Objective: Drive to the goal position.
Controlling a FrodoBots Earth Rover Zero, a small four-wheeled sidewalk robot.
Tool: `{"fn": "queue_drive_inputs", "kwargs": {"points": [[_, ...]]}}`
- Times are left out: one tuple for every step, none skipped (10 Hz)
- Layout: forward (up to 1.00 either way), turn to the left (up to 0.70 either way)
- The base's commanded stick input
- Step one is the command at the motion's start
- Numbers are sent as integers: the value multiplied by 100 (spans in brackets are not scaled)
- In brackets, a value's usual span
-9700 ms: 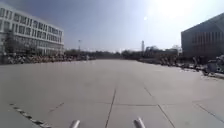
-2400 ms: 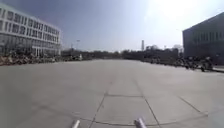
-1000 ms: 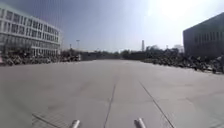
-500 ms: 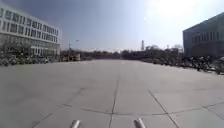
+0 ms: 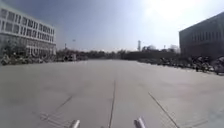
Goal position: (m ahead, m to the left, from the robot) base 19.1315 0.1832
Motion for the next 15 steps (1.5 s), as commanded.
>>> {"fn": "queue_drive_inputs", "kwargs": {"points": [[70,0],[70,0],[70,0],[70,0],[70,0],[70,0],[70,0],[70,0],[70,0],[70,0],[70,0],[70,0],[70,0],[70,0],[70,0]]}}
